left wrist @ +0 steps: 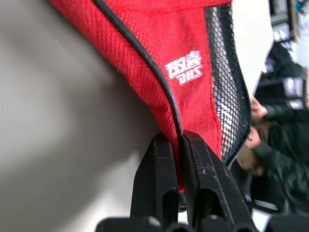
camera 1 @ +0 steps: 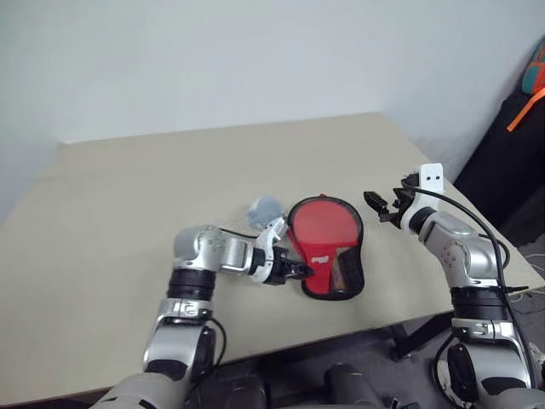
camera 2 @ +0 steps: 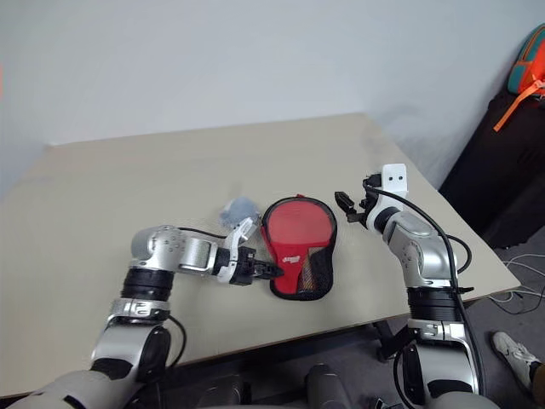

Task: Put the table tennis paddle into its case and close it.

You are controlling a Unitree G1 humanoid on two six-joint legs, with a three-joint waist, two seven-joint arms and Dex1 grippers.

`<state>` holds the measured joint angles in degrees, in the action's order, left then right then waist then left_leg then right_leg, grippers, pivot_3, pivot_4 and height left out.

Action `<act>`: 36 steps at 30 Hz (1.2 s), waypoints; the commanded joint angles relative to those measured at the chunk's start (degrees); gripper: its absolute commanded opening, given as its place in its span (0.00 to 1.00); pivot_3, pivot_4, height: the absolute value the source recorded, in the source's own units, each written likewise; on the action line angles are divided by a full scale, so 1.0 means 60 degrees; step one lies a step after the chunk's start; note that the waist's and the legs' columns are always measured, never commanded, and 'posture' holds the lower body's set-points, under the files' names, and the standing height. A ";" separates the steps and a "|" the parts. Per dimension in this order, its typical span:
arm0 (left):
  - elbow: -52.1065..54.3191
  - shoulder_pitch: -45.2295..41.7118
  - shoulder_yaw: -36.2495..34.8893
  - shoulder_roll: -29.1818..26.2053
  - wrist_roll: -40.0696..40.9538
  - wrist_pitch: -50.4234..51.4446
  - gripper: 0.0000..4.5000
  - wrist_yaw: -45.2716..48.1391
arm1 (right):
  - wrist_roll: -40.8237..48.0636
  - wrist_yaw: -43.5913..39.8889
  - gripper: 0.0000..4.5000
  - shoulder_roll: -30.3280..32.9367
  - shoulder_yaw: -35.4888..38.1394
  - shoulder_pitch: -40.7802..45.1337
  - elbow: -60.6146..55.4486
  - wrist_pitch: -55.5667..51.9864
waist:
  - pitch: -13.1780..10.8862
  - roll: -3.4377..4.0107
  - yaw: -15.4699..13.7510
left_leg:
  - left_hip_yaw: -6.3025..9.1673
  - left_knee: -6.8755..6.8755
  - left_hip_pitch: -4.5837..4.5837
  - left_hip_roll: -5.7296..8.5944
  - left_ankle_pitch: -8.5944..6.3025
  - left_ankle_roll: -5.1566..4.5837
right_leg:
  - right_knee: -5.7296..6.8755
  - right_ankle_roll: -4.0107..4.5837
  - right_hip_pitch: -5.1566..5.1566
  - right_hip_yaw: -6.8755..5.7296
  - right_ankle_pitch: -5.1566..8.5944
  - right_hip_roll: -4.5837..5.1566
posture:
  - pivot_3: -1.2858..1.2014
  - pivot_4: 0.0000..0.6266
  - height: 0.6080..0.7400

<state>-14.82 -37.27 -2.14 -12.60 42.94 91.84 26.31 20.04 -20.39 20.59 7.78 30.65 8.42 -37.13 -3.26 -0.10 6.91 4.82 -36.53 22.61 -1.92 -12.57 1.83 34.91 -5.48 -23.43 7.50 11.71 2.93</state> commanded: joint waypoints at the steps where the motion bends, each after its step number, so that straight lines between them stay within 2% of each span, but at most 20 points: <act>1: 0.0957 0.0224 0.0528 -0.0250 0.2044 0.0110 0.01 -0.0406 | -0.0064 -0.0218 1.00 0.0158 0.0016 0.0228 -0.0227 0.0220 | 0.0000 -0.0001 0.0004 | -0.0001 -0.0004 0.0001 0.0000 0.0000 0.0000 | -0.0001 0.0000 0.0003 0.0000 0.0000 0.0000 | 0.52 0.00 1.00; 6: 0.0347 0.0965 0.0272 -0.0325 0.4965 0.0110 0.01 -0.2395 | -0.0181 -0.0364 1.00 0.0205 -0.0123 0.0445 0.0021 0.0214 | 0.0001 0.0000 -0.0001 | 0.0004 -0.0017 -0.0004 0.0000 0.0001 -0.0001 | 0.0002 -0.0001 0.0011 0.0000 0.0000 0.0000 | 0.52 0.00 1.00; 9: 0.0524 0.1387 0.0549 -0.0675 0.6549 0.0110 0.01 -0.3607 | -0.0256 -0.0508 1.00 0.0226 -0.0278 0.0550 0.0029 0.0142 | 0.0000 0.0000 0.0019 | 0.0009 -0.0030 -0.0005 0.0000 0.0001 -0.0002 | 0.0017 0.0001 0.0008 -0.0001 0.0001 -0.0005 | 0.52 0.00 1.00; 14: 0.1734 0.2100 0.1293 -0.1574 0.8792 -0.0041 0.01 -0.5328 | -0.0360 -0.0755 1.00 0.0281 -0.0477 0.0602 0.0110 0.0115 | 0.0001 0.0000 0.0009 | 0.0008 -0.0030 -0.0001 0.0000 0.0001 -0.0001 | 0.0015 0.0002 0.0007 0.0000 0.0001 -0.0005 | 0.52 0.00 1.00; 17: 0.3024 0.2955 0.2269 -0.2540 1.1291 -0.1639 0.01 -0.6817 | -0.0416 -0.0822 1.00 0.0277 -0.0521 0.0602 0.0175 0.0120 | 0.0001 0.0000 -0.0007 | 0.0009 -0.0026 0.0000 0.0000 0.0000 0.0001 | 0.0008 0.0002 0.0009 0.0001 0.0001 -0.0004 | 0.52 0.00 1.00; 21: 0.3827 0.3431 0.2610 -0.3335 1.1677 -0.2614 0.01 -0.7133 | -0.0397 -0.0904 1.00 0.0203 -0.0562 0.0637 0.0267 0.0118 | 0.0001 0.0001 -0.0116 | 0.0006 -0.0030 -0.0001 0.0000 0.0004 0.0008 | 0.0012 0.0026 0.0004 0.0003 0.0013 -0.0004 | 0.52 0.00 1.00; 27: 0.4188 0.3697 0.2983 -0.3987 1.1677 -0.3219 0.01 -0.7098 | -0.0431 -0.0864 1.00 0.0071 -0.0625 0.0701 0.0470 0.0245 | 0.0001 0.0002 -0.0188 | -0.0003 -0.0030 -0.0001 0.0000 0.0023 0.0044 | -0.0005 0.0029 0.0005 0.0004 0.0014 -0.0004 | 0.52 0.00 1.00; 30: 0.4173 0.3679 0.3087 -0.4079 1.1677 -0.3375 0.18 -0.7095 | -0.0464 -0.0879 1.00 0.0058 -0.0695 0.0676 0.0511 0.0284 | 0.0001 0.0002 -0.0189 | -0.0003 -0.0014 0.0000 0.0000 0.0024 0.0044 | -0.0004 0.0030 -0.0003 0.0004 0.0014 -0.0004 | 0.52 0.00 1.00; 36: 0.3742 0.3294 0.3205 -0.4504 1.1677 -0.3378 0.62 -0.7380 | -0.0531 -0.0928 1.00 0.0080 -0.0754 0.0755 0.0685 0.0334 | 0.0001 0.0002 -0.0187 | -0.0004 -0.0015 -0.0001 0.0000 0.0027 0.0049 | -0.0004 0.0030 -0.0005 0.0004 0.0014 -0.0004 | 0.52 0.00 1.00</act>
<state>8.09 -15.76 17.62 -38.83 111.59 72.00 -17.11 17.06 -25.39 21.04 2.90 33.02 13.20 -36.54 -3.26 -0.09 5.79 4.80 -36.62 22.60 -1.92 -12.41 2.13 34.89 -5.31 -23.45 7.53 11.80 2.90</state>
